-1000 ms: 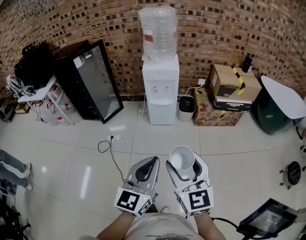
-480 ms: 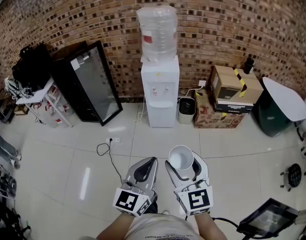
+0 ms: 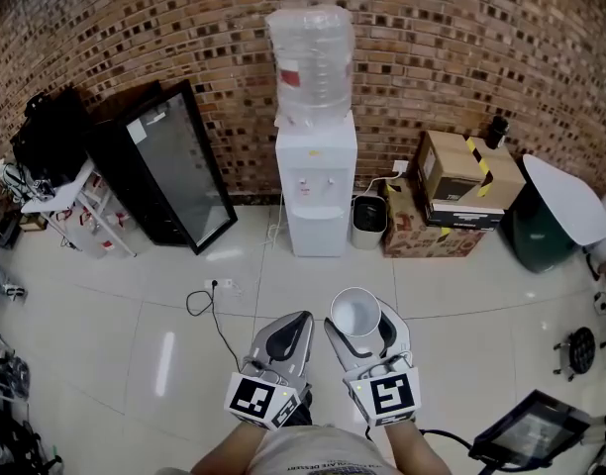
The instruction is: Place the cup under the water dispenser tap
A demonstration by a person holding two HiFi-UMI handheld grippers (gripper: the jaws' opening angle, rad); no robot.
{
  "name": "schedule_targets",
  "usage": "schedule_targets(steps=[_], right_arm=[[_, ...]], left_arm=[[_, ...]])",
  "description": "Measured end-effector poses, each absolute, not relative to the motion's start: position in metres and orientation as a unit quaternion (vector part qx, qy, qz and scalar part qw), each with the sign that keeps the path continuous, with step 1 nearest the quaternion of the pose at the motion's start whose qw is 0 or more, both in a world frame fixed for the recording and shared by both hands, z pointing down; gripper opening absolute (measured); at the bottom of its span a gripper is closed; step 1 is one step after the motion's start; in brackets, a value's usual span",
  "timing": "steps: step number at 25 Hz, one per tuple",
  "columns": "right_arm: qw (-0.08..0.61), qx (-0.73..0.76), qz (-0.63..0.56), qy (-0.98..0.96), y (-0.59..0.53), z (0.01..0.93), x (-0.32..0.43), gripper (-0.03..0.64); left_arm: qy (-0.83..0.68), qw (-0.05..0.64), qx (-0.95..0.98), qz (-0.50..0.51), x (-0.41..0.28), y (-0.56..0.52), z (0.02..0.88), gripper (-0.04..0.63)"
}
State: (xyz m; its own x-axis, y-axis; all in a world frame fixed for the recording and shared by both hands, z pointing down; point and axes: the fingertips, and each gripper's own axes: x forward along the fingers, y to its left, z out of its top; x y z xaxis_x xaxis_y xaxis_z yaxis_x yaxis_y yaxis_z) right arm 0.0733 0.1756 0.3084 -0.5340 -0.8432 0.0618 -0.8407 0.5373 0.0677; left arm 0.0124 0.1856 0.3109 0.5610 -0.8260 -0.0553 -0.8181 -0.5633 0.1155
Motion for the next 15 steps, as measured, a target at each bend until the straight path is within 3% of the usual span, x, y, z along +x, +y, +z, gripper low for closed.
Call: schedule_targets(steps=[15], right_arm=[[0.060,0.499,-0.001,-0.865,0.066,0.306,0.036,0.319]], left_arm=[[-0.443,0.063,0.893,-0.047,-0.021,0.071,0.307,-0.014]])
